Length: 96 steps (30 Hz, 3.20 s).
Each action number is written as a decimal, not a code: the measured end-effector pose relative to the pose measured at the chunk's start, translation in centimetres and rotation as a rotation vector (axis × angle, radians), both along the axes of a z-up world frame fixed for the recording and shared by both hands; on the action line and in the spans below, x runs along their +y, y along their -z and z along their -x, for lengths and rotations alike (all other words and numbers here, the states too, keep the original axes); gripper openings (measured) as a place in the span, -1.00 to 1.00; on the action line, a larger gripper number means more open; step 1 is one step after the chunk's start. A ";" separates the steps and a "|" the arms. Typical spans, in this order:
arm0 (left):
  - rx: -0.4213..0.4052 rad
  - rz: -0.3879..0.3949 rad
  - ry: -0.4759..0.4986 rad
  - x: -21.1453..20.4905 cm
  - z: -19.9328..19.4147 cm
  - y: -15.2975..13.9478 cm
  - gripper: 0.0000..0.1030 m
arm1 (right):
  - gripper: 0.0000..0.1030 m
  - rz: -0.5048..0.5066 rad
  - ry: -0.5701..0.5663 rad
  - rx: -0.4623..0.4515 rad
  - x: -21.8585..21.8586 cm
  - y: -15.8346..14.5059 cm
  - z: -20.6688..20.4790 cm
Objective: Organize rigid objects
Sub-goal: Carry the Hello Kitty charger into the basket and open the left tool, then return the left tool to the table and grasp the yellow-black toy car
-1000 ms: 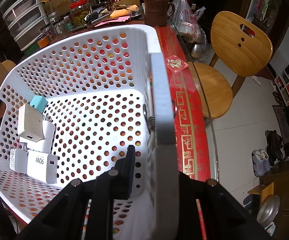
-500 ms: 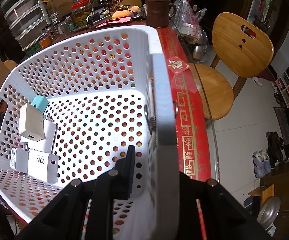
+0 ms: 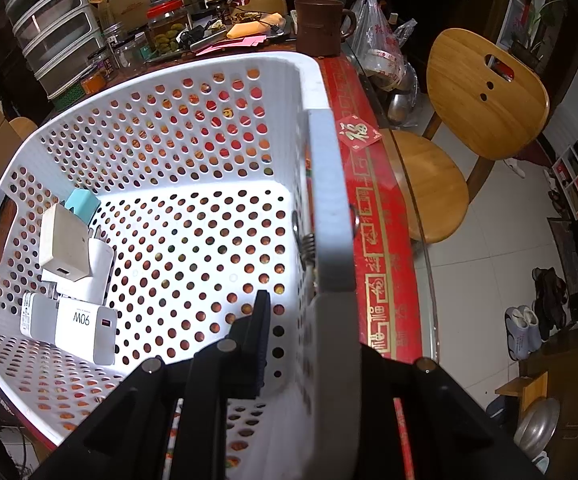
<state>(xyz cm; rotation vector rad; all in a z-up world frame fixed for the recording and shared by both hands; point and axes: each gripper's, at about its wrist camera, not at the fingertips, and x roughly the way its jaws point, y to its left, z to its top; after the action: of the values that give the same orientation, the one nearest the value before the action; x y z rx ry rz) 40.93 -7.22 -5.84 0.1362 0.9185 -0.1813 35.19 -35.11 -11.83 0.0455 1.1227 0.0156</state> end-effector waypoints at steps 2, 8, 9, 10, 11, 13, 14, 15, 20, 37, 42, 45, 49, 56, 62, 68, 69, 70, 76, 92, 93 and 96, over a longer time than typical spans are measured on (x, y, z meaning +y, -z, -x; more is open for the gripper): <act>0.019 -0.015 0.062 -2.8 0.3 0.0 -0.14 | -0.66 -0.001 0.000 0.000 0.0 0.0 0.0; 0.082 -0.047 0.181 -10.3 0.5 1.8 -0.14 | -0.66 -0.001 0.002 0.002 0.1 0.0 0.1; 0.087 -0.052 0.191 -11.1 0.5 2.1 -0.14 | -0.66 -0.002 0.002 0.002 0.1 0.0 0.1; 0.094 -0.056 0.200 -11.9 0.6 2.5 -0.14 | -0.66 -0.002 0.001 0.001 0.1 0.0 0.2; 0.099 -0.062 0.204 -12.5 0.5 2.7 -0.14 | -0.66 -0.002 0.000 0.001 0.1 0.0 0.1; 0.108 -0.074 0.209 -13.3 0.3 3.3 -0.14 | -0.65 -0.003 -0.002 0.001 0.1 0.0 0.2; 0.112 -0.078 0.208 -13.1 0.2 3.6 -0.14 | -0.65 -0.002 -0.003 0.001 0.1 0.1 0.2; 0.115 -0.079 0.205 -13.2 0.1 3.7 -0.14 | -0.65 -0.002 -0.003 0.001 0.1 0.1 0.2; 0.113 -0.086 0.203 -12.9 0.0 4.2 -0.14 | -0.65 -0.002 -0.003 0.001 0.2 0.0 0.1; -0.076 -0.102 0.193 -10.7 3.0 0.8 0.78 | -0.65 -0.004 -0.003 0.001 0.2 0.0 0.0; -0.119 -0.048 0.124 -5.1 5.5 -0.9 0.80 | -0.65 -0.004 -0.004 -0.001 0.2 0.0 0.1; -0.137 -0.037 0.043 -0.1 7.7 -1.3 0.89 | -0.65 -0.001 -0.004 0.000 0.1 0.1 0.1; -0.149 -0.014 -0.091 7.4 10.8 0.1 0.99 | -0.65 0.002 -0.002 -0.001 0.1 0.1 0.0; 0.006 -0.037 -0.170 12.2 10.6 9.0 0.99 | -0.65 0.004 -0.008 -0.005 0.1 0.0 0.1; 0.067 -0.035 -0.171 10.6 9.3 13.2 0.86 | -0.65 0.007 -0.006 -0.003 0.1 0.0 0.1; 0.098 0.001 -0.178 10.3 8.3 14.5 -0.13 | -0.65 0.010 -0.008 -0.002 0.2 0.0 0.1; 0.097 -0.002 -0.180 10.2 8.4 14.5 -0.46 | -0.65 0.011 -0.009 -0.002 0.2 0.0 0.1; 0.096 -0.007 -0.183 10.3 8.4 14.4 -0.49 | -0.65 0.011 -0.009 -0.002 0.2 0.0 0.1; 0.067 -0.033 -0.228 11.1 8.6 13.2 -0.50 | -0.65 0.008 -0.010 -0.004 0.2 0.0 0.1; -0.156 -0.144 -0.123 4.0 5.1 -0.1 -0.50 | -0.64 0.005 -0.013 -0.006 0.2 0.0 0.0; -0.163 -0.141 -0.096 2.7 4.7 -0.9 -0.50 | -0.64 0.005 -0.012 -0.006 0.2 0.0 0.0; -0.161 -0.155 -0.023 -1.0 3.6 -1.9 -0.50 | -0.64 0.005 -0.013 -0.005 0.3 0.0 0.0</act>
<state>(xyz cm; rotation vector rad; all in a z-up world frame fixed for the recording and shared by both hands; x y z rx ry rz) 37.33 -8.23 -3.97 0.2800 0.7723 -0.0762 35.20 -34.86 -11.81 0.0334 1.1176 0.0241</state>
